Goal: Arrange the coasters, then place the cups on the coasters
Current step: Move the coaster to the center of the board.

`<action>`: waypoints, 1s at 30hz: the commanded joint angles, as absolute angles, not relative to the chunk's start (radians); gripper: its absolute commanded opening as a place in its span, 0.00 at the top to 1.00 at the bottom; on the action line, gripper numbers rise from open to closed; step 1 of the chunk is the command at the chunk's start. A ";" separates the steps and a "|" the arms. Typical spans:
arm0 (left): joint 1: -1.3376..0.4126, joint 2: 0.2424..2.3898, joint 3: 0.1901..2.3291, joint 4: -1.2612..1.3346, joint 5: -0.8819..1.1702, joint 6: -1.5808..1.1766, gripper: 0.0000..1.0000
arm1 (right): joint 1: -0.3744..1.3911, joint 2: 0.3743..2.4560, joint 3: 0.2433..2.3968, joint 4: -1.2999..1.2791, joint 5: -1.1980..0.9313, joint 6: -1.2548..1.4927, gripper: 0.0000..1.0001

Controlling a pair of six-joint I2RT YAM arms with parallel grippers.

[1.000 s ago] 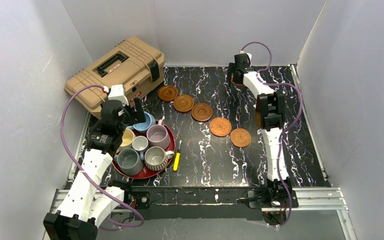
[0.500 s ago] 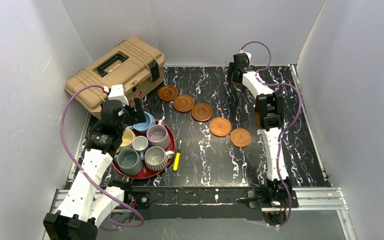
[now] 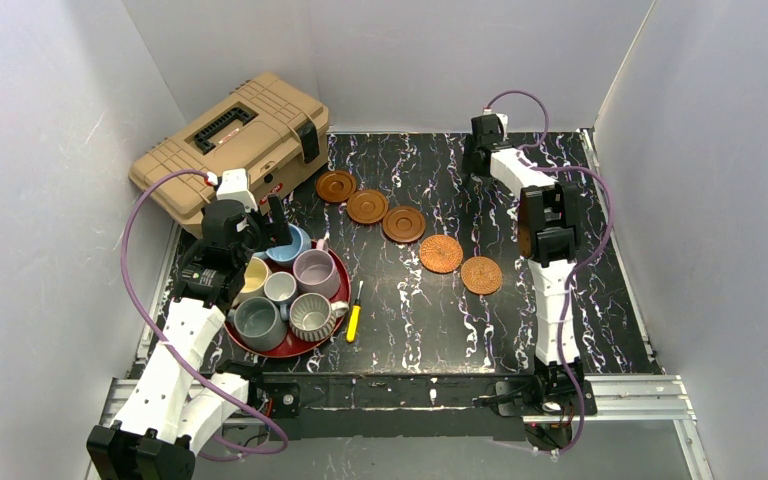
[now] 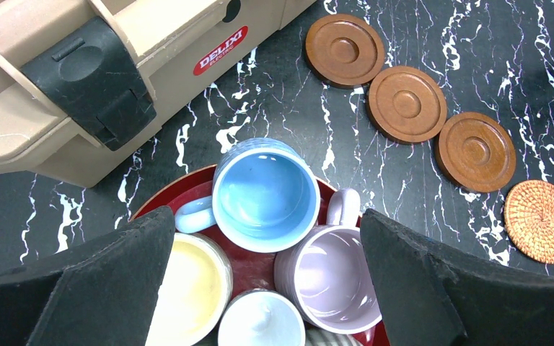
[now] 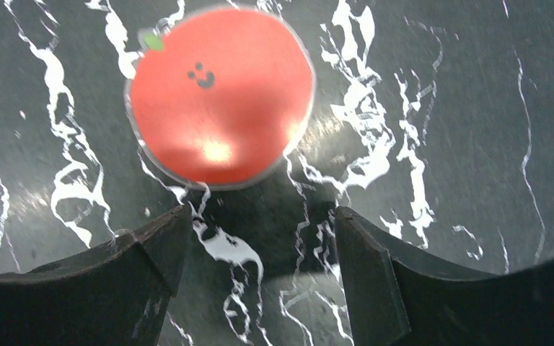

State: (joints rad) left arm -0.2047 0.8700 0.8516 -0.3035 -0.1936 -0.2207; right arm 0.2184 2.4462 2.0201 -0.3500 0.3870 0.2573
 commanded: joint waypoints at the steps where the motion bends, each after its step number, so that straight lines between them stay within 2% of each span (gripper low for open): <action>1: -0.199 0.856 0.880 -0.314 -0.186 -0.224 0.01 | 0.209 2.414 1.917 -0.511 0.386 0.211 0.20; 9: -0.199 0.857 0.880 -0.314 -0.190 -0.221 0.01 | 0.204 2.343 1.930 -0.439 0.271 0.226 0.16; 20: -0.200 0.862 0.880 -0.314 -0.198 -0.218 0.01 | 0.162 2.378 1.985 -0.281 0.064 0.328 0.21; 30: -0.199 0.873 0.881 -0.314 -0.198 -0.218 0.01 | 0.158 2.426 2.033 -0.177 -0.024 0.358 0.19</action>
State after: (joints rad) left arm -0.2047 0.8703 0.8516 -0.3035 -0.1940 -0.2203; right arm 0.1593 2.3852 1.9644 -0.2638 0.0444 0.3378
